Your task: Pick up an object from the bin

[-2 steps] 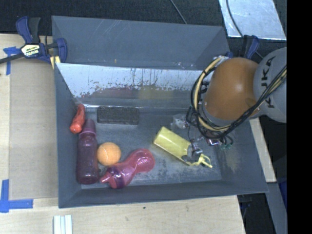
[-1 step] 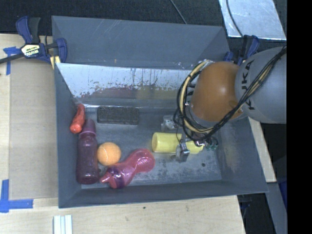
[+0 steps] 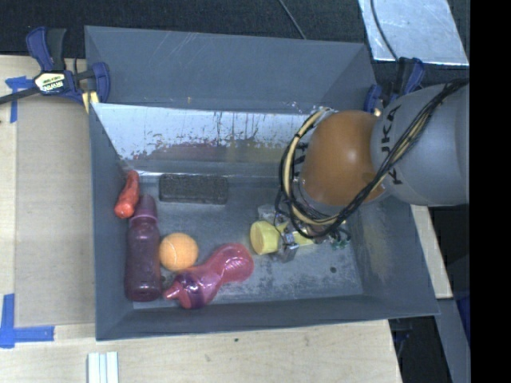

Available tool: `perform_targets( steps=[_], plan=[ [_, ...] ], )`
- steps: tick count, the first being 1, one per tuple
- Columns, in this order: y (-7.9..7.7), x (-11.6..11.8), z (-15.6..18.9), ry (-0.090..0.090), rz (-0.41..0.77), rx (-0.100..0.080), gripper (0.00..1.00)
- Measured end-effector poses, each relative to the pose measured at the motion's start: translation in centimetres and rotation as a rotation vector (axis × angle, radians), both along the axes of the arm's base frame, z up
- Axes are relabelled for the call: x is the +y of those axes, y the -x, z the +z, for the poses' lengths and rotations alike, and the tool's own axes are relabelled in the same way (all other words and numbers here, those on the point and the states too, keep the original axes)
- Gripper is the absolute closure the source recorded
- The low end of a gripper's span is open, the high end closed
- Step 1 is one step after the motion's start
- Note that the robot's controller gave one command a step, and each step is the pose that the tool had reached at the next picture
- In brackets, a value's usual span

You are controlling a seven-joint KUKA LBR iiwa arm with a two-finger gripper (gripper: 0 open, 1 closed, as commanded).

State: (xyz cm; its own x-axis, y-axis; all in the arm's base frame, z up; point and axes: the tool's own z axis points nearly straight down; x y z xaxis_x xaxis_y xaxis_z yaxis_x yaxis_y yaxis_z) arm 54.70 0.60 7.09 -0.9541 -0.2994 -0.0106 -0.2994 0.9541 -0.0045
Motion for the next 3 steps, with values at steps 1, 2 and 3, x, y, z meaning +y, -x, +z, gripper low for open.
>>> perform_targets(
  steps=[1,2,3],
  plan=[
    [-0.02,0.01,-0.02,0.000,0.001,0.000,0.00],
    [-0.01,0.00,0.00,0.000,0.001,0.000,1.00],
    [0.00,0.00,0.02,0.000,0.001,0.000,1.00]
  ],
)
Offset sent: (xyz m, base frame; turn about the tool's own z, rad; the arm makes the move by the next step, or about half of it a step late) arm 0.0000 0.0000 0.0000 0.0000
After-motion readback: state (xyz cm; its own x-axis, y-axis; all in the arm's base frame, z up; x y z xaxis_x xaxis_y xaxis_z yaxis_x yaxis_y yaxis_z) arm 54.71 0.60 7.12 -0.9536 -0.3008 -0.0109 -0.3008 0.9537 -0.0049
